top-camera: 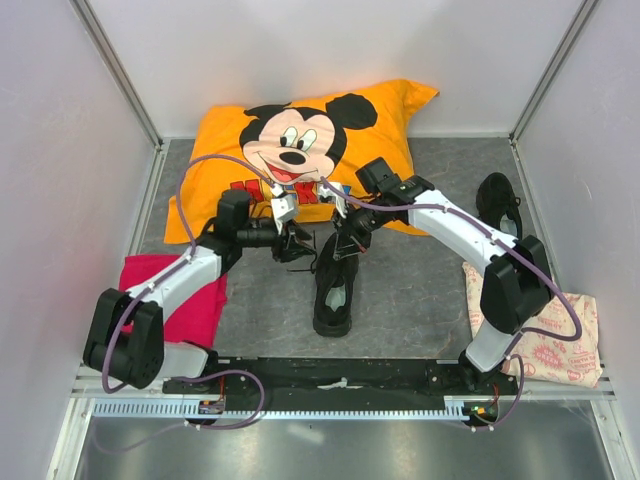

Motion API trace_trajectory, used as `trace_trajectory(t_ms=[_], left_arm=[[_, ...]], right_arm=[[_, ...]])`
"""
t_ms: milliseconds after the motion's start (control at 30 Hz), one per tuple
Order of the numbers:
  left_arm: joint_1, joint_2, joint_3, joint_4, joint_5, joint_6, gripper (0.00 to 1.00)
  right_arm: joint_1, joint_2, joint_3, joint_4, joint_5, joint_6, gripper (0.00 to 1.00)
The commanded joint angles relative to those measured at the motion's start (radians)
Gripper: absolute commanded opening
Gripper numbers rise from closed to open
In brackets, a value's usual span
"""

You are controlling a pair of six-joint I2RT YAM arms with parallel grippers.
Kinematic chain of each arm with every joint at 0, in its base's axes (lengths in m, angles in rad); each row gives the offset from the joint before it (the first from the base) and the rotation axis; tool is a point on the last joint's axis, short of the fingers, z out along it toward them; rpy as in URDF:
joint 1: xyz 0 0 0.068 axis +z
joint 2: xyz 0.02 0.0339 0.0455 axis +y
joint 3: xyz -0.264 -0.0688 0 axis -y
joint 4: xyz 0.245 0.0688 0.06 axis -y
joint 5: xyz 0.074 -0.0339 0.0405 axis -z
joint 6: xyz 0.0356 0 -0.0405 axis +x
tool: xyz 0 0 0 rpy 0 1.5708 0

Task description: Tie the shoes

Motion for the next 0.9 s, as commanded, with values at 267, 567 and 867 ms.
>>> trace_trajectory(t_ms=[267, 567, 867], left_arm=[[0.151, 0.209, 0.272, -0.440, 0.138, 0.620, 0.52], [0.046, 0.283, 0.283, -0.437, 0.116, 0.445, 0.53], [-0.041, 0.318, 0.305, -0.426, -0.037, 0.391, 0.50]], right_arm=[[0.009, -0.077, 0.000, -0.011, -0.036, -0.076, 0.00], [0.037, -0.075, 0.000, -0.030, -0.034, -0.098, 0.00], [0.041, -0.075, 0.001, -0.033, -0.033, -0.104, 0.00]])
